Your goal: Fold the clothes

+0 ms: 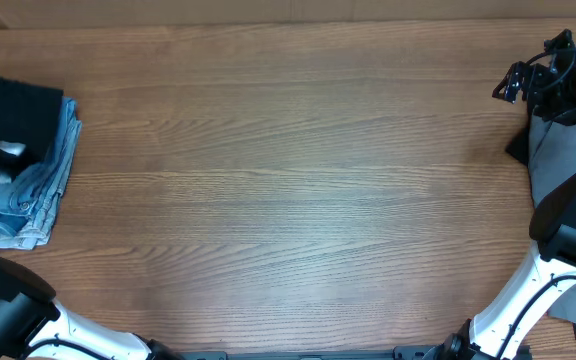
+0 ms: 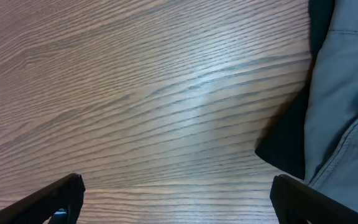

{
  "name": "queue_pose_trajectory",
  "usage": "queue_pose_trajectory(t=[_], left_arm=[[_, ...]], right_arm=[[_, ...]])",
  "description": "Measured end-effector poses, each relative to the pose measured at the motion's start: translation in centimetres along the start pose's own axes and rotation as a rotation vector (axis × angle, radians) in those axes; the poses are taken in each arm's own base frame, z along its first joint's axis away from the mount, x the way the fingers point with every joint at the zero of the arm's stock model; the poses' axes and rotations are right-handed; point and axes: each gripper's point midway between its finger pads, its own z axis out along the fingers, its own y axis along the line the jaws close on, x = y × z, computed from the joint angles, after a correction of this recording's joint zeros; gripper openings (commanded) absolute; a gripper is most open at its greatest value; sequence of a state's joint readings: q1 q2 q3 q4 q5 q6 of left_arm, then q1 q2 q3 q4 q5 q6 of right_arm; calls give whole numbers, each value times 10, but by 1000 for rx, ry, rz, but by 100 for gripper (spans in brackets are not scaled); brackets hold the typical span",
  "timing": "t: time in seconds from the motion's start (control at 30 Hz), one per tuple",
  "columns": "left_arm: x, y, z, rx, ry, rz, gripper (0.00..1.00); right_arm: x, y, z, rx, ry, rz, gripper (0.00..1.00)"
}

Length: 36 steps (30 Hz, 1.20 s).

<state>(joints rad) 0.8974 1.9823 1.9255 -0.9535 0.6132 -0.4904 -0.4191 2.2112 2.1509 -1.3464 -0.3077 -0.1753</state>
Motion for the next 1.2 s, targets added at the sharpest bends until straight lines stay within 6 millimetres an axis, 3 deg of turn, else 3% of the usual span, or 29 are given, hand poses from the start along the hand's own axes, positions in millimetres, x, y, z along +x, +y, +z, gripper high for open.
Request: queue_pose_trajectory(t=[0.1, 0.27, 0.43, 0.47, 0.5, 0.53, 0.57, 0.73, 0.83, 0.9, 1.0, 1.03, 1.07, 1.13, 1.2], left_arm=[[8, 17, 14, -10, 23, 2, 4], [2, 41, 13, -128, -16, 21, 4], [-2, 67, 7, -277, -48, 31, 17], [-3, 69, 7, -288, -53, 33, 25], [-3, 70, 6, -296, -57, 34, 55], [-5, 74, 5, -311, -65, 32, 99], [-8, 78, 2, -338, -75, 42, 100], [-13, 100, -9, -424, -98, 26, 100], [-3, 102, -14, -442, -59, 7, 87], [-8, 84, -24, -400, -70, 29, 85], [-18, 38, -58, -308, -140, 89, 81], [-19, 27, -68, -291, -160, 102, 61], [-19, 20, -75, -280, -171, 110, 4], [-18, 7, -84, -259, -189, 152, 4], [-17, -2, -76, -241, -176, 223, 4]], right_arm=[[0, 0, 0, 0, 0, -1, 100], [0, 0, 0, 0, 0, -1, 100], [0, 0, 0, 0, 0, -1, 100], [0, 0, 0, 0, 0, -1, 100], [0, 0, 0, 0, 0, -1, 100], [0, 0, 0, 0, 0, -1, 100], [0, 0, 0, 0, 0, -1, 100], [0, 0, 0, 0, 0, -1, 100], [0, 0, 0, 0, -1, -1, 100], [0, 0, 0, 0, 0, -1, 100], [0, 0, 0, 0, 0, -2, 100], [0, 0, 0, 0, 0, -1, 100], [0, 0, 0, 0, 0, -1, 100], [0, 0, 0, 0, 0, -1, 100], [0, 0, 0, 0, 0, -1, 100]])
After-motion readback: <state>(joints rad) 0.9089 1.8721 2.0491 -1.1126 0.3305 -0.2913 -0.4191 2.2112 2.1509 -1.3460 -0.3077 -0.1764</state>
